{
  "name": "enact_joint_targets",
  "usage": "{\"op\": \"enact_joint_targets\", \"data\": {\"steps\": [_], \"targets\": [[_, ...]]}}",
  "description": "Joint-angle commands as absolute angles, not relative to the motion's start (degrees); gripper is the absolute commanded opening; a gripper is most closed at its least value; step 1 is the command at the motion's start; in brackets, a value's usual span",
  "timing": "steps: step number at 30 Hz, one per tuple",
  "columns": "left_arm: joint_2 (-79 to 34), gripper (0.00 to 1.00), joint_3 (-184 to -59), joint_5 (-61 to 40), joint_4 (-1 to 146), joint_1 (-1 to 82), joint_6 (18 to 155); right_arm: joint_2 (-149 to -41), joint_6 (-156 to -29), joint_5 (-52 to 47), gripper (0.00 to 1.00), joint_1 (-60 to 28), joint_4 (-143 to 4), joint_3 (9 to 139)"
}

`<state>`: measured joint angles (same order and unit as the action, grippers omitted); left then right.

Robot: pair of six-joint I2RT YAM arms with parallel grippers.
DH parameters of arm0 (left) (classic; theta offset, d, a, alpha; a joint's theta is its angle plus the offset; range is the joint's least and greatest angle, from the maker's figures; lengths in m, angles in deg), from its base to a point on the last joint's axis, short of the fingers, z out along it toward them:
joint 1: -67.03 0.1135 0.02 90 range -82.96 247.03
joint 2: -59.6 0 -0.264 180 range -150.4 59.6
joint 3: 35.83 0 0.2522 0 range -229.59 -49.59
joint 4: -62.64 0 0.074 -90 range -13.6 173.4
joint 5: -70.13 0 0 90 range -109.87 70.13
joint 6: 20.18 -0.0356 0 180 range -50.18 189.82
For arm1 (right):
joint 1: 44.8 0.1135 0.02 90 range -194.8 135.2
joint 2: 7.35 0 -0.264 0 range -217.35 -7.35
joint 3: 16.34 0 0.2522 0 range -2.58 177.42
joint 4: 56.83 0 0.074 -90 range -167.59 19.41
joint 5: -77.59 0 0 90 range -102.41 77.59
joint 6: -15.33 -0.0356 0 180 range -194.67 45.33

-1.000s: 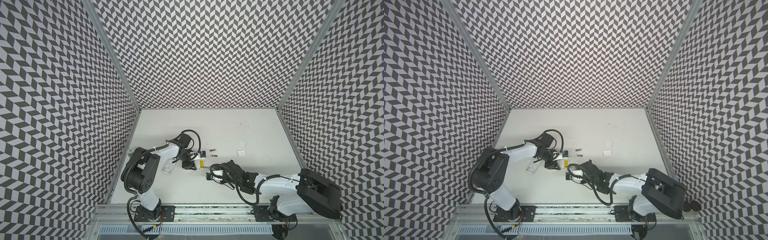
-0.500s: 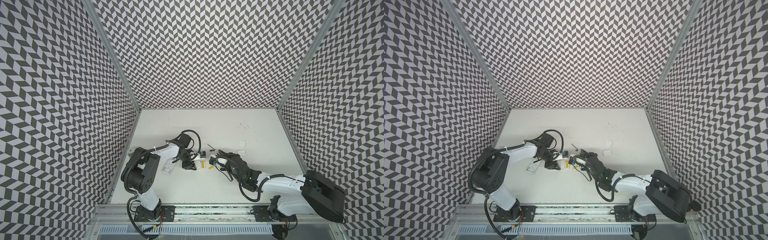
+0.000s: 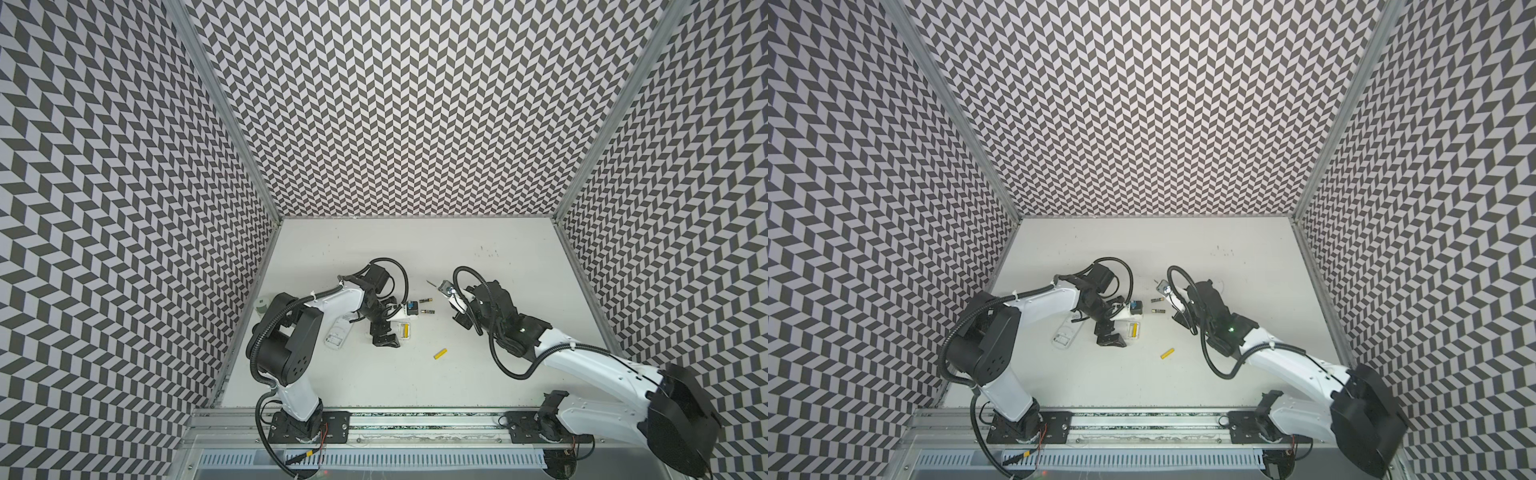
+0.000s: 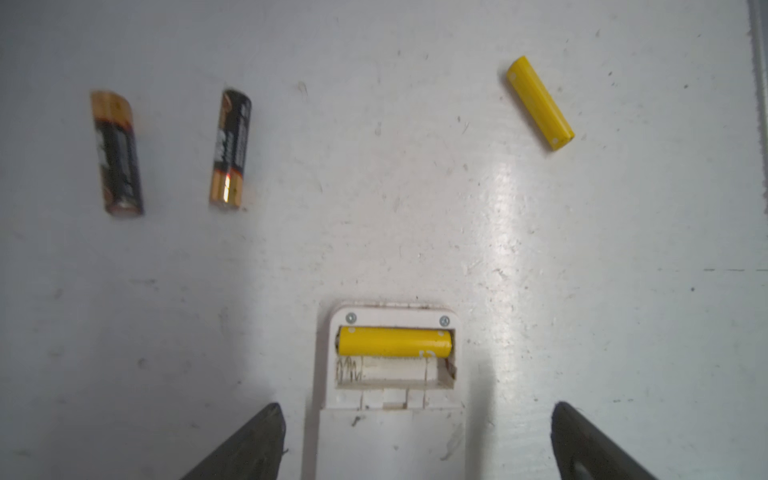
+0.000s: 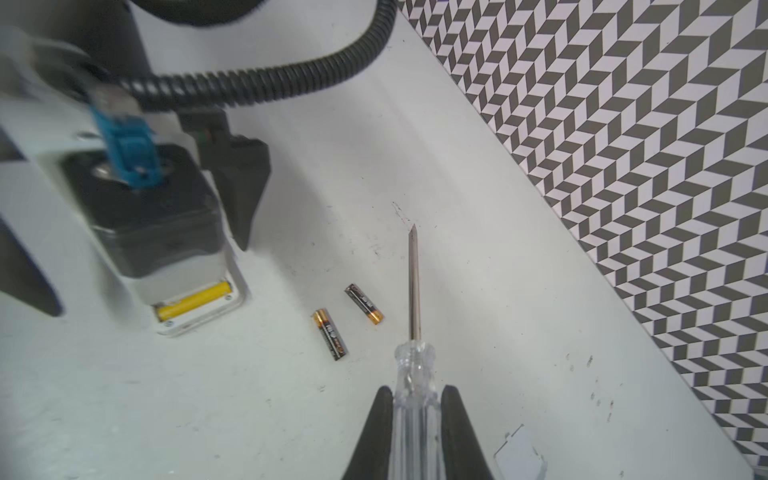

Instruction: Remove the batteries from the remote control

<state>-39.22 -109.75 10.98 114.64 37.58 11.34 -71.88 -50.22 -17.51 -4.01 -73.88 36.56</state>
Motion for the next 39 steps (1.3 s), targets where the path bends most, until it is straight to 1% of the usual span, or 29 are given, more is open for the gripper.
{"op": "enact_joint_targets", "data": {"steps": [1, 5, 9, 12, 14, 18, 20, 24, 30, 39], "targets": [[-37.93, 1.0, -114.69, 15.95, 114.81, 32.83, 9.75, -65.98, -58.15, -12.71, 0.0, -9.65, -80.11, 37.09], [-39.07, 1.0, -116.9, 7.1, 106.06, 22.87, 12.9, -62.83, -60.13, -11.4, 0.0, -15.99, -77.29, 35.45], [-40.04, 1.0, -115.19, -3.43, 90.29, 11.29, 27.45, -63.24, -61.85, -13.02, 0.0, -18.39, -78.55, 36.28], [-42.15, 1.0, -113.79, -5.34, 84.93, 5.93, 34.35, -62.14, -63.34, -13.6, 0.0, -18.92, -78.19, 35.66], [-43.49, 1.0, -112.2, -7.45, 82.78, 3.07, 35.1, -59.75, -63.86, -13.5, 0.0, -19.09, -75.85, 34.06], [-45.28, 1.0, -108.6, -8.45, 81.06, -1.87, 36.11, -54.93, -64.21, -14.43, 0.0, -19.26, -72.79, 31.06], [-45.81, 1.0, -106.71, -10.96, 79.7, -2.95, 35.41, -53.35, -64.21, -15.15, 0.0, -19.25, -73.4, 30.72], [-44.3, 1.0, -104.45, -15.6, 79.41, -2.24, 33.52, -50.15, -63.74, -16.26, 0.0, -19.28, -73.97, 29.59], [-43.56, 1.0, -100.95, -16.13, 77.18, -1.08, 33.61, -48.08, -63.85, -16.23, 0.0, -19.35, -72.91, 27.86], [-44.09, 1.0, -102.37, -17.37, 76.29, -0.77, 33.22, -48.66, -63.41, -15.86, 0.0, -19.34, -73.04, 27.9]]}}
